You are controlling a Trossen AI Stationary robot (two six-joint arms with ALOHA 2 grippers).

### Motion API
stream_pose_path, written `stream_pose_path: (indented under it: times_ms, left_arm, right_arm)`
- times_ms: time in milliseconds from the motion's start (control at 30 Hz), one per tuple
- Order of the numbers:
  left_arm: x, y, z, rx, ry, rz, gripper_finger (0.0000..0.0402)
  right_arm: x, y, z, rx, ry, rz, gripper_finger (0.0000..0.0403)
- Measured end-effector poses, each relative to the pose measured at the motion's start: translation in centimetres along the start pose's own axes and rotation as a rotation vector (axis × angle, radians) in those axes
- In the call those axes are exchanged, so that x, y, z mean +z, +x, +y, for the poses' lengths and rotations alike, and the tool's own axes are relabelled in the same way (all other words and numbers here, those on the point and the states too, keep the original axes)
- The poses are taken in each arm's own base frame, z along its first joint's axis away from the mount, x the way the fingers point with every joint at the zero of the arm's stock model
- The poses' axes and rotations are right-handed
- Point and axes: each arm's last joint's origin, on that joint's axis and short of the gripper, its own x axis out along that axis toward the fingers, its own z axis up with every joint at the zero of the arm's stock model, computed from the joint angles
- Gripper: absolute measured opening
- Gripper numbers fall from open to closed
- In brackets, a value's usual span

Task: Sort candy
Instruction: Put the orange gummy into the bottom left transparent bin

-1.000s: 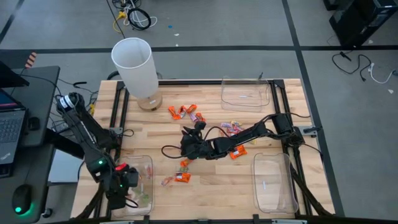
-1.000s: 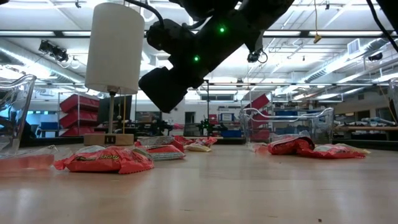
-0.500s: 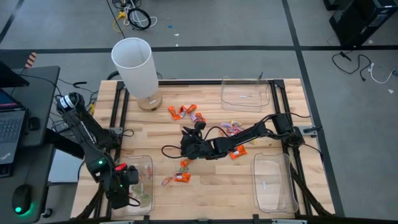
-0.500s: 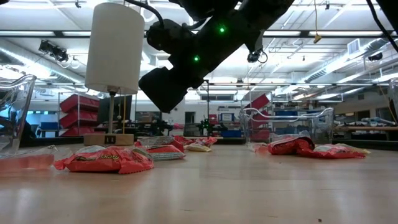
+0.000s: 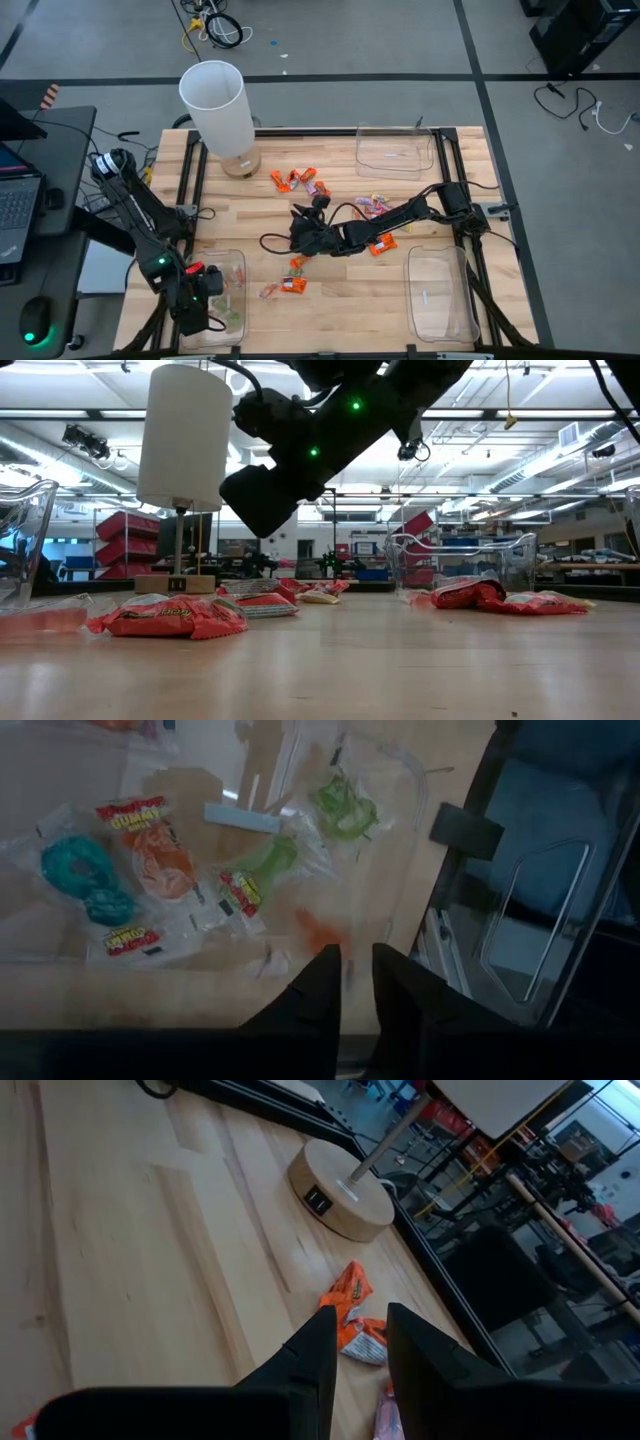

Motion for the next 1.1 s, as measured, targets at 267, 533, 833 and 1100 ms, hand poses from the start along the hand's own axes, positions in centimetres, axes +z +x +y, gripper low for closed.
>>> stream_pose_path:
  times_ms: [267, 533, 833, 1100]
  left_arm:
    - [0.0, 0.0, -0.2, -0.023, 0.005, 0.015, 0.0086]
    - [0.7, -0.9, -1.1, -0.072, 0.027, 0.0, 0.0086]
    - [2.4, -3.1, -2.5, -0.06, 0.272, -0.213, 0.0086]
    - [4.6, -4.1, -1.9, 0.136, 0.431, -0.457, 0.0086]
  right_arm:
    - [0.1, 0.0, 0.0, -0.003, -0.012, -0.009, 0.0077]
    - [0.9, -0.3, -0.5, -0.012, -0.003, -0.043, 0.0077]
    - [3.3, -2.0, -3.1, -0.008, 0.009, -0.089, 0.0077]
    - [3.8, -2.8, -5.1, 0.144, 0.061, -0.053, 0.0077]
